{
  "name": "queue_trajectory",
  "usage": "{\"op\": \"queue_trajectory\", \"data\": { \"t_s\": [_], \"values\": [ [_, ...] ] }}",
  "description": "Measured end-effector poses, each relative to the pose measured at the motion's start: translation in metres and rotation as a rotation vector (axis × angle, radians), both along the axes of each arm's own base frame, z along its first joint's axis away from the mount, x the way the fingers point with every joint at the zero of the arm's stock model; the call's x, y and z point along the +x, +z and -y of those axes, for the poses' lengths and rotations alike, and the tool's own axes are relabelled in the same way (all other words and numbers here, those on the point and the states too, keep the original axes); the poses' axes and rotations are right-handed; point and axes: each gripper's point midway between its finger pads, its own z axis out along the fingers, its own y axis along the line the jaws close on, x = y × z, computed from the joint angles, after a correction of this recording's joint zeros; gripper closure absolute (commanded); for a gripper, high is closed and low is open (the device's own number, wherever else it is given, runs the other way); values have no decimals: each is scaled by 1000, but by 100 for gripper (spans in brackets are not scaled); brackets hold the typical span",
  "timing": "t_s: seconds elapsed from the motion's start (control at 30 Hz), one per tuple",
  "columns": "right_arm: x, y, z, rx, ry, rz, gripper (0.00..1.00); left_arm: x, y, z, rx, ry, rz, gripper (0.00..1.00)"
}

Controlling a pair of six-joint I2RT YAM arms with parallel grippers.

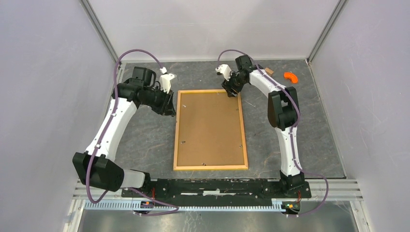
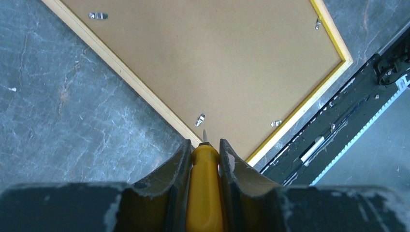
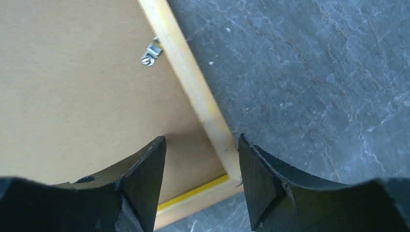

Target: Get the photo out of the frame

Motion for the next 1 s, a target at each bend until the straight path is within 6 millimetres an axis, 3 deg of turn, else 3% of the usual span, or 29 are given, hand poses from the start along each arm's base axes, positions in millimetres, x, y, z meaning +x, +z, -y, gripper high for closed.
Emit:
{"op": "queue_trajectory", "data": {
  "t_s": [0.1, 0.23, 0.37, 0.47, 0.73, 1.0],
  "values": [
    [6, -9, -2, 4, -5, 1, 46, -6, 0, -4, 18, -3, -5, 98],
    [10, -8, -5, 17, -7, 11, 67, -12, -2, -8, 43, 1, -26, 98],
    [16, -10, -2, 12, -18, 37, 81, -18, 0, -11, 55, -7, -38, 98],
    [16, -10, 1, 14, -27, 51, 100, -20, 3, -12, 62, -20, -36, 98],
    [5, -11, 26, 19, -130, 50, 100, -25, 7, -9, 55, -43, -38, 98],
    [3, -12, 106, 82, -458, -35, 100, -30, 8, -2, 71, -89, 0, 98]
  ]
}}
